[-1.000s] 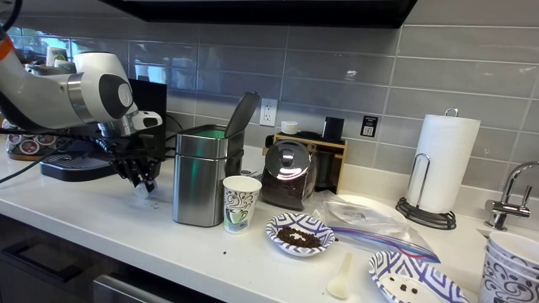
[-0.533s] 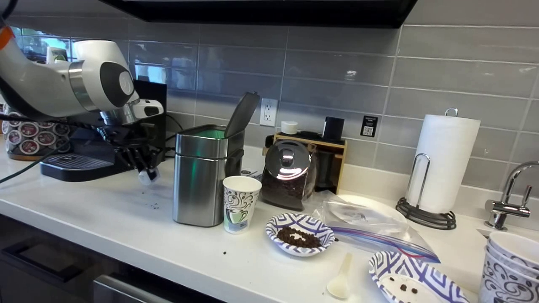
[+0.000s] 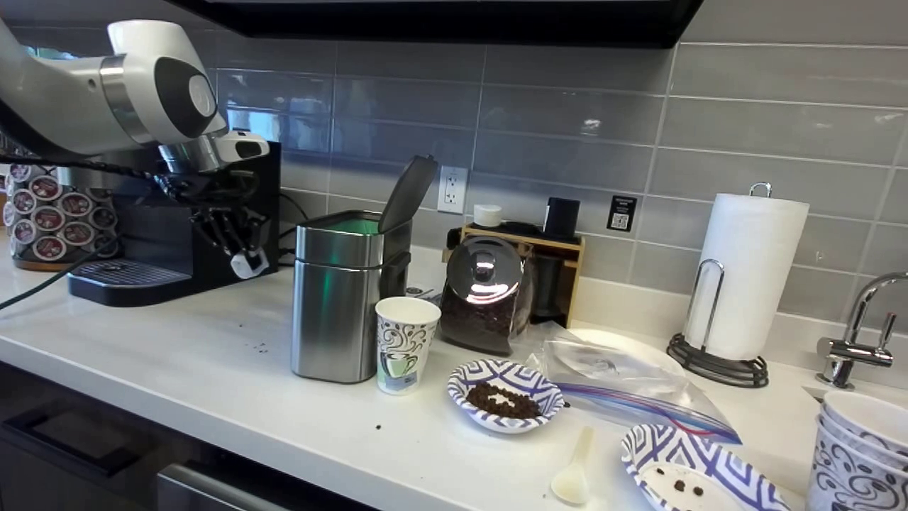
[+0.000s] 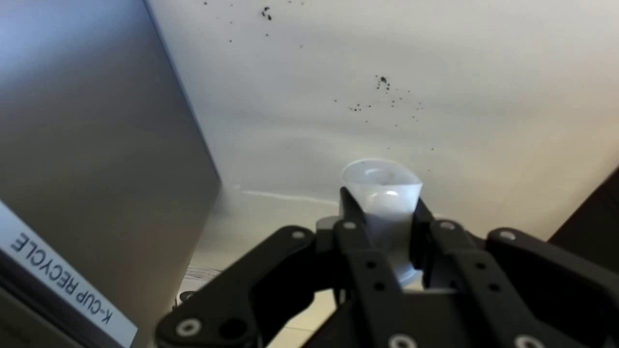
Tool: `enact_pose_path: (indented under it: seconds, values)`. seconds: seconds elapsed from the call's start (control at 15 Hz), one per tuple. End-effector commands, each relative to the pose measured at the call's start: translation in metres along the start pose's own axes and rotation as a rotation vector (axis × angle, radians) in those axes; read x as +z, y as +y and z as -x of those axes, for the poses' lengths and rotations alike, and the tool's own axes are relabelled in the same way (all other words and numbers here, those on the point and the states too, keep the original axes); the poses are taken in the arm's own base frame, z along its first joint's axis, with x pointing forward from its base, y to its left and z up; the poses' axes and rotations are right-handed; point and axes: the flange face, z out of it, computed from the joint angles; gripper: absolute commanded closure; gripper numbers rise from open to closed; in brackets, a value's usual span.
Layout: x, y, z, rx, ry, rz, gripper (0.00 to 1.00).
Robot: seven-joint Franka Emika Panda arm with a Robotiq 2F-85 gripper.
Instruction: Open the silver bin and throw the coffee pod from the counter inside the bin then close it.
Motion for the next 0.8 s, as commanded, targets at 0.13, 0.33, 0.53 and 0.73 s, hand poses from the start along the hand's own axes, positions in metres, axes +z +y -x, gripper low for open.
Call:
enact_pose_path:
  seconds: [0.13, 0.33, 0.53, 0.73]
  values:
    - [-0.064, 0.021, -0.005, 0.03, -0.004, 0.006, 0.94]
    - [-0.097, 0.041, -0.014, 0.041, -0.006, 0.005, 0.94]
    - [-0.122, 0.072, -0.02, 0.026, -0.01, -0.004, 0.94]
    - [-0.135, 0.108, -0.025, 0.001, -0.01, -0.023, 0.94]
